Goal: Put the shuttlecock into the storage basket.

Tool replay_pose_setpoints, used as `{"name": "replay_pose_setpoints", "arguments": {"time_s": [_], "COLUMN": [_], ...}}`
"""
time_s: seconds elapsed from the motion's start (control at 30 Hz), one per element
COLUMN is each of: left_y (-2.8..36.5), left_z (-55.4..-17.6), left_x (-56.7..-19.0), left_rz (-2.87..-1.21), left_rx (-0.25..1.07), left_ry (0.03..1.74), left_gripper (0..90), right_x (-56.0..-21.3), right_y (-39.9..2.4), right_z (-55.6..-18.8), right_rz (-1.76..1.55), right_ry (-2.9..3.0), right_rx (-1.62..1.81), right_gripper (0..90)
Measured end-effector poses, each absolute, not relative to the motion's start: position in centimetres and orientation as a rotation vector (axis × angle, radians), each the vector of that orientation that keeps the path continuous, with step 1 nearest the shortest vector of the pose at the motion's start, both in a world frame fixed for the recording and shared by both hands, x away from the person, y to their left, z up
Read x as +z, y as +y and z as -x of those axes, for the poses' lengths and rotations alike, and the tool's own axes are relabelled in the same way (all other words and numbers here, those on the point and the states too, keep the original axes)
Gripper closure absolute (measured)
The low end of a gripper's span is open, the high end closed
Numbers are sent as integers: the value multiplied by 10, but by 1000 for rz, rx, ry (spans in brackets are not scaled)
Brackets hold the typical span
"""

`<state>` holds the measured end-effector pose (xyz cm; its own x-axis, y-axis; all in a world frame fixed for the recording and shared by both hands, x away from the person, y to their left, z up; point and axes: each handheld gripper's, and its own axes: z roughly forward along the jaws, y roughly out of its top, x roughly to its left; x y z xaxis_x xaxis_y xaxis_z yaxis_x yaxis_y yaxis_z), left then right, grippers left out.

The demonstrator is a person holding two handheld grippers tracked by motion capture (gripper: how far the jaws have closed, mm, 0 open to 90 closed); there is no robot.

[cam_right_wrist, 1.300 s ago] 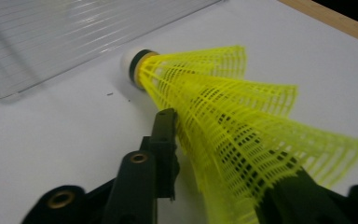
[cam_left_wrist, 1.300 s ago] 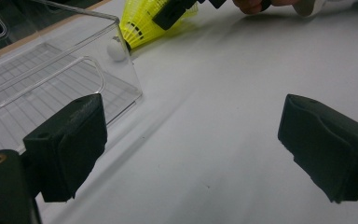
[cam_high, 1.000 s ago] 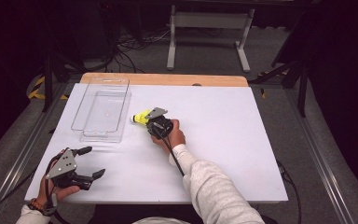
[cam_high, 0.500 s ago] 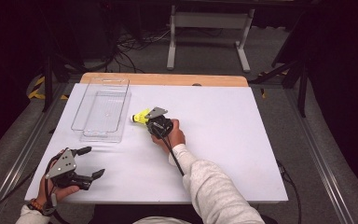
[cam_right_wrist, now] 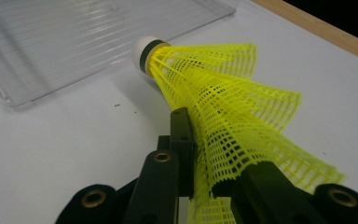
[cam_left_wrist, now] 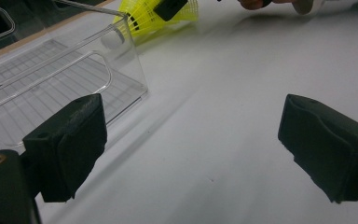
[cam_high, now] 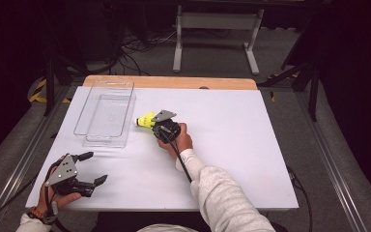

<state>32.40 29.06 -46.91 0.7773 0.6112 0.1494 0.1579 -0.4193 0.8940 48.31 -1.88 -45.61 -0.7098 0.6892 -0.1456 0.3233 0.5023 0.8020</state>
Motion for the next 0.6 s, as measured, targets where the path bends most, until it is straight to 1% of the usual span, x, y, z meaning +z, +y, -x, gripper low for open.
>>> {"name": "replay_pose_setpoints", "arguments": {"time_s": [0.13, 0.17, 0.3, 0.6], "left_y": [289, 289, 287, 288], "left_z": [-325, -326, -327, -328], "left_x": [-468, -468, -468, -469], "left_rz": [-1971, -1970, -1973, -1973], "left_rx": [572, 574, 570, 567], "left_ry": [576, 572, 570, 575], "left_gripper": [88, 88, 88, 88], "right_x": [-450, -448, -444, -447], "right_y": [-23, -24, -28, -34], "right_z": [-480, -479, -475, -477], "right_rz": [-834, -831, -837, -862], "right_ry": [2288, 2285, 2275, 2276], "right_rx": [1112, 1118, 1139, 1179], "right_gripper": [838, 869, 869, 871]}}
